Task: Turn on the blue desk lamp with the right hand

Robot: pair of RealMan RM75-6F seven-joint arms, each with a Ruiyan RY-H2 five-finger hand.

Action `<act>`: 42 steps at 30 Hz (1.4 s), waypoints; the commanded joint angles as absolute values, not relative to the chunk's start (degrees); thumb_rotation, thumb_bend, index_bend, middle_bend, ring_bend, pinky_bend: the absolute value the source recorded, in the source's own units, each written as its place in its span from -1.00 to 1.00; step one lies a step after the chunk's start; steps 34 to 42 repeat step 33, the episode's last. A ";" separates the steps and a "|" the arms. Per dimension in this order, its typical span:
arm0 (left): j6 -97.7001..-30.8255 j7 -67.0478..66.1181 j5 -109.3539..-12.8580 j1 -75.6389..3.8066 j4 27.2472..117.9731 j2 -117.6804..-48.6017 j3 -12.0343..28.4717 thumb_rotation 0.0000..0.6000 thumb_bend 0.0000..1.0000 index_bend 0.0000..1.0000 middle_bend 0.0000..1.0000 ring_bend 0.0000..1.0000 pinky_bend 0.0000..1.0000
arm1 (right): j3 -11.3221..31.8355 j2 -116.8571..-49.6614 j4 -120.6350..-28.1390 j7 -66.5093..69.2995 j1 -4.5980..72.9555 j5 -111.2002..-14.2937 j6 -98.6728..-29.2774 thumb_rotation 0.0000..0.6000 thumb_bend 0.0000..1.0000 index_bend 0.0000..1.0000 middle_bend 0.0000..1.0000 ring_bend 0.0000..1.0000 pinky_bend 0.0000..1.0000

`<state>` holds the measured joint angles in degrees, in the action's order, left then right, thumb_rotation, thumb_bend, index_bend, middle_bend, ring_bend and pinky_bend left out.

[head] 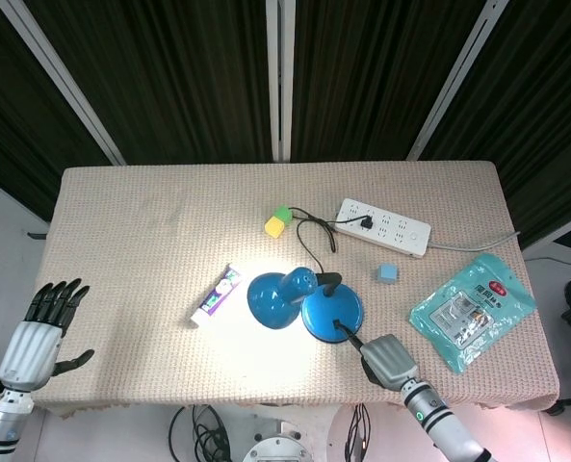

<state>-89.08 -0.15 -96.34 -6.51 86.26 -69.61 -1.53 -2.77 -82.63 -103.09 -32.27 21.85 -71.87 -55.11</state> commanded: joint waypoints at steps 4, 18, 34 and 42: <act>-89.14 -0.20 -96.38 -6.50 86.28 -69.62 -1.53 1.00 -0.94 -0.93 -0.98 -1.00 -1.00 | -3.45 -82.87 -102.89 -31.91 22.16 -71.74 -55.37 1.00 0.53 -1.00 0.73 0.51 0.65; -88.77 0.32 -95.94 -6.61 85.87 -69.65 -1.43 1.00 -0.94 -0.93 -0.98 -1.00 -1.00 | -2.22 -78.36 -100.85 -24.89 13.57 -93.17 -83.32 1.00 -0.18 -1.00 -0.06 -0.12 0.25; -87.72 0.54 -95.78 -7.15 85.22 -70.31 -1.49 1.00 -0.94 -0.94 -0.98 -1.00 -1.00 | -0.48 -73.02 -96.54 -20.40 3.42 -88.99 -95.33 1.00 -0.97 -1.00 -1.00 -1.00 -1.00; -87.72 0.54 -95.78 -7.15 85.22 -70.31 -1.49 1.00 -0.94 -0.94 -0.98 -1.00 -1.00 | -0.48 -73.02 -96.54 -20.40 3.42 -88.99 -95.33 1.00 -0.97 -1.00 -1.00 -1.00 -1.00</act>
